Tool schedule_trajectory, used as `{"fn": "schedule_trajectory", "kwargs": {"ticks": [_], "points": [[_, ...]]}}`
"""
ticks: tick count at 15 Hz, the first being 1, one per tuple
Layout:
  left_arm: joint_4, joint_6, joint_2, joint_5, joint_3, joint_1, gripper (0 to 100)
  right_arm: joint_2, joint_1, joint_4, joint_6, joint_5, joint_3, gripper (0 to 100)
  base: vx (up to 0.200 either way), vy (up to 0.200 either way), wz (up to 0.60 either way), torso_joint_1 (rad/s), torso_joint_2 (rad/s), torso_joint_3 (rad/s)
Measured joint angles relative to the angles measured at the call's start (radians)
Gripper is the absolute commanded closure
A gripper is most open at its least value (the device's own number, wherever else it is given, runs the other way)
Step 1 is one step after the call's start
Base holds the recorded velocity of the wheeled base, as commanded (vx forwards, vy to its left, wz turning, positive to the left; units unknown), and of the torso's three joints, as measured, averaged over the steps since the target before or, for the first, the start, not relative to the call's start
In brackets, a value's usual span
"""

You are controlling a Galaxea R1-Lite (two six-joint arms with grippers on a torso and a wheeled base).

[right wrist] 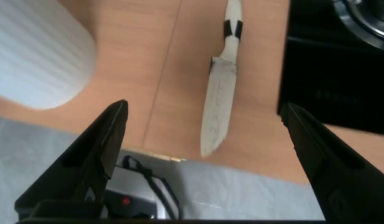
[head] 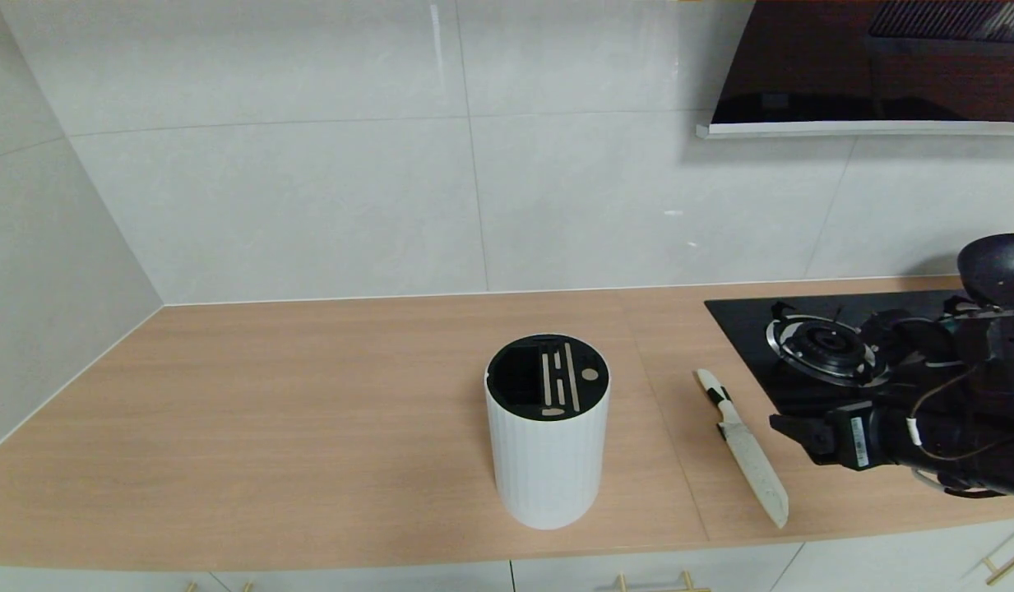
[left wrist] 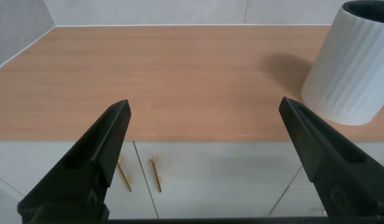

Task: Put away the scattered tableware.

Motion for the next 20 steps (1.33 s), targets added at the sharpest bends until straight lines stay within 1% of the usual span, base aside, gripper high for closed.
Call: {"fn": "schedule_trajectory", "kwargs": {"ticks": [6, 10, 13, 17, 20], "points": [[0.0, 0.0, 0.0, 0.0, 0.0, 0.0, 0, 0.275, 0.013, -0.237, 0.004, -0.049, 0.011, 0, 0.0, 0.0, 0.0, 0.0, 0.0, 0.0], [0.0, 0.0, 0.0, 0.0, 0.0, 0.0, 0, 0.44, 0.013, -0.467, 0.006, -0.098, 0.018, 0, 0.0, 0.0, 0.0, 0.0, 0.0, 0.0], [0.0, 0.0, 0.0, 0.0, 0.0, 0.001, 0, 0.54, 0.01, -0.585, 0.01, -0.108, 0.015, 0, 0.0, 0.0, 0.0, 0.0, 0.0, 0.0], [0.0, 0.0, 0.0, 0.0, 0.0, 0.0, 0, 0.621, -0.013, -0.609, 0.018, -0.106, -0.013, 0, 0.0, 0.0, 0.0, 0.0, 0.0, 0.0], [0.0, 0.0, 0.0, 0.0, 0.0, 0.0, 0, 0.662, -0.036, -0.653, 0.027, -0.107, -0.031, 0, 0.0, 0.0, 0.0, 0.0, 0.0, 0.0]]}}
